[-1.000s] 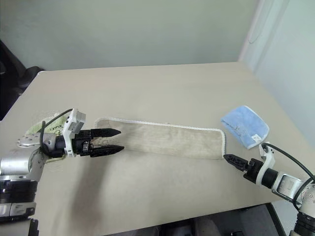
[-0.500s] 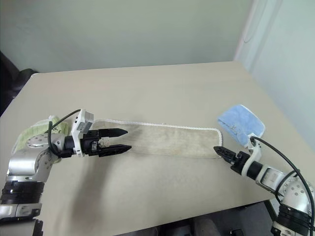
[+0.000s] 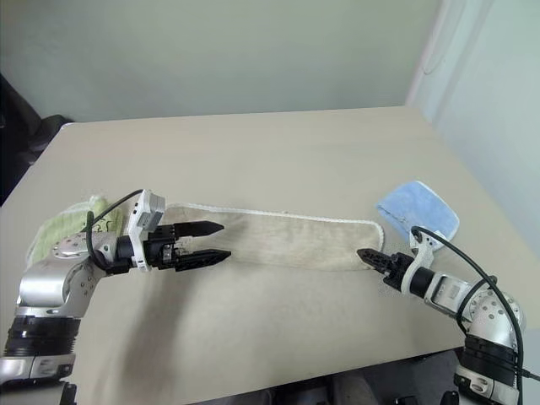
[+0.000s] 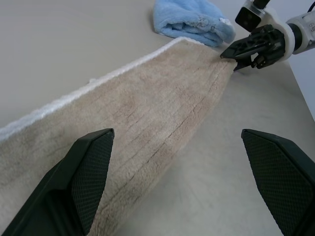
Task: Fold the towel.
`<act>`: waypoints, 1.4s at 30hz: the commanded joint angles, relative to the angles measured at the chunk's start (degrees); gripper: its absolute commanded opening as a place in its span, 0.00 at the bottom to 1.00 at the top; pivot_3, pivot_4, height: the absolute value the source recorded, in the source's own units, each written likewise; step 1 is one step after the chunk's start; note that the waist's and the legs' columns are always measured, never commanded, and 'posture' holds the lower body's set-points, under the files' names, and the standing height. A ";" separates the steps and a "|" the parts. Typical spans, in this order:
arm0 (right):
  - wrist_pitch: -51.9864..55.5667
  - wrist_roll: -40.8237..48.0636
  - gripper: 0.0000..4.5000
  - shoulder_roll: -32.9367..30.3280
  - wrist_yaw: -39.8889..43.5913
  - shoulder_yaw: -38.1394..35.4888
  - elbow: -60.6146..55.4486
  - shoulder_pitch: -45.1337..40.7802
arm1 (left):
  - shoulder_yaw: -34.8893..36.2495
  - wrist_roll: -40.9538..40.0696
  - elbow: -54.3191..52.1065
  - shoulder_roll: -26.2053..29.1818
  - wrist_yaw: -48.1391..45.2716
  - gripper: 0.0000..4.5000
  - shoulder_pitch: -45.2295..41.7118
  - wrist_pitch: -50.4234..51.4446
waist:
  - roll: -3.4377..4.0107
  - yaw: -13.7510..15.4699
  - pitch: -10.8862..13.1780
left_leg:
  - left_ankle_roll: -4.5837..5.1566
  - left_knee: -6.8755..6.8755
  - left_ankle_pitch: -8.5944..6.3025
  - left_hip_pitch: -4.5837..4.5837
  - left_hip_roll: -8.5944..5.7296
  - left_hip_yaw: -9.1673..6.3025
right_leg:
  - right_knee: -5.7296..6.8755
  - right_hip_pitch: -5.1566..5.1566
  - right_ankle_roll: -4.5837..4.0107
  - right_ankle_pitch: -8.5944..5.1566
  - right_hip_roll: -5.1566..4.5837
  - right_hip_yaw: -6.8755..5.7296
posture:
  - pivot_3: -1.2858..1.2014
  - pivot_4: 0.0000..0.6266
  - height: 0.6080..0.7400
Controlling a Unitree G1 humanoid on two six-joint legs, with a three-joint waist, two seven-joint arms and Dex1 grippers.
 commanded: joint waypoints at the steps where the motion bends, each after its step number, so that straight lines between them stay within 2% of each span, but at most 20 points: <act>1: -0.49 2.02 0.33 -1.06 -0.37 -1.90 -2.03 0.21 | 0.90 -1.26 -2.37 0.24 0.60 1.00 -0.07 -0.26 | 0.01 0.03 0.01 | -0.06 0.00 -0.03 0.00 0.00 0.00 | 0.00 0.00 0.00 0.00 0.00 0.00 | 0.52 0.24 1.00; 5: -1.48 2.34 0.01 -2.89 0.07 -2.22 -3.45 -0.60 | 0.61 -1.50 -2.40 -0.19 1.12 1.00 -0.41 -0.33 | 0.01 0.03 0.01 | -0.29 0.00 -0.17 -0.02 -0.01 0.01 | -0.01 0.00 0.00 0.00 -0.01 0.01 | 0.52 0.24 1.00; 8: -2.75 0.08 0.01 -6.50 2.49 0.12 -5.78 -0.53 | 0.56 -1.54 -2.30 -0.44 1.27 1.00 -0.65 -0.38 | 0.06 0.12 0.03 | -0.29 0.00 -0.17 -0.02 -0.03 0.01 | -0.01 0.00 0.00 0.00 -0.03 0.01 | 0.52 0.24 1.00; 12: -8.40 -7.63 0.01 -17.80 11.52 8.70 -12.53 -0.53 | 0.56 -1.48 -1.83 -0.62 1.27 1.00 -0.74 -0.52 | 0.12 0.15 0.04 | -0.38 0.03 -0.22 -0.07 -0.04 0.02 | -0.02 0.00 0.01 -0.01 -0.05 0.00 | 0.52 0.24 1.00; 15: -11.96 -12.65 0.01 -24.47 16.57 12.84 -12.28 -1.73 | 0.41 -1.44 -1.74 -0.93 1.53 1.00 -0.78 -0.49 | 0.11 0.13 0.04 | -0.42 0.03 -0.24 -0.06 -0.03 0.01 | -0.03 0.01 0.02 -0.03 -0.04 0.00 | 0.52 0.24 1.00; 18: -17.05 -19.55 0.01 -31.37 22.47 19.25 -12.45 -2.69 | 0.24 -1.38 -1.75 -1.40 1.90 1.00 -0.87 -0.48 | 0.15 0.20 0.05 | -0.43 0.03 -0.25 -0.07 -0.03 0.02 | -0.04 0.02 0.04 -0.07 -0.05 0.01 | 0.52 0.24 1.00; 22: -24.28 -29.05 0.01 -36.84 29.25 29.80 -13.74 -5.99 | 0.00 -1.27 -1.72 -2.05 2.41 1.00 -1.00 -0.64 | 0.17 0.12 0.06 | -0.42 0.05 -0.24 -0.09 -0.03 0.04 | -0.06 0.01 0.07 -0.11 -0.04 0.01 | 0.52 0.24 1.00; 25: -27.56 -34.41 0.01 -36.84 32.51 36.14 -13.80 -10.57 | -0.18 -1.17 -1.70 -2.61 2.74 1.00 -1.20 -0.79 | 0.17 -0.01 0.06 | -0.37 0.05 -0.21 -0.06 -0.02 0.03 | -0.06 0.01 0.07 -0.11 -0.01 0.01 | 0.52 0.24 1.00; 29: -28.46 -38.09 0.01 -32.81 35.32 42.20 -13.26 -17.81 | -0.22 -1.31 -1.93 -3.10 3.23 1.00 -1.13 -0.95 | 0.18 -0.38 0.07 | 0.04 0.05 0.02 -0.02 -0.02 0.05 | -0.07 0.00 0.07 -0.11 0.00 0.00 | 0.52 0.24 1.00; 35: -28.93 -43.04 0.01 -25.72 38.37 49.41 -10.35 -25.32 | 0.09 -1.69 -2.52 -3.49 3.77 1.00 -0.17 -1.24 | 0.17 -0.38 0.06 | 0.10 0.05 0.05 -0.01 -0.02 0.04 | -0.07 0.01 0.06 -0.10 -0.01 0.01 | 0.52 0.24 1.00; 42: -30.29 -48.32 0.01 -16.90 39.45 54.65 -2.76 -28.71 | 0.50 -2.12 -3.18 -3.84 4.74 1.00 0.56 -1.52 | 0.16 -0.07 0.06 | 0.15 0.06 0.08 0.01 -0.02 0.02 | -0.02 0.01 -0.09 0.00 -0.04 0.00 | 0.52 0.24 1.00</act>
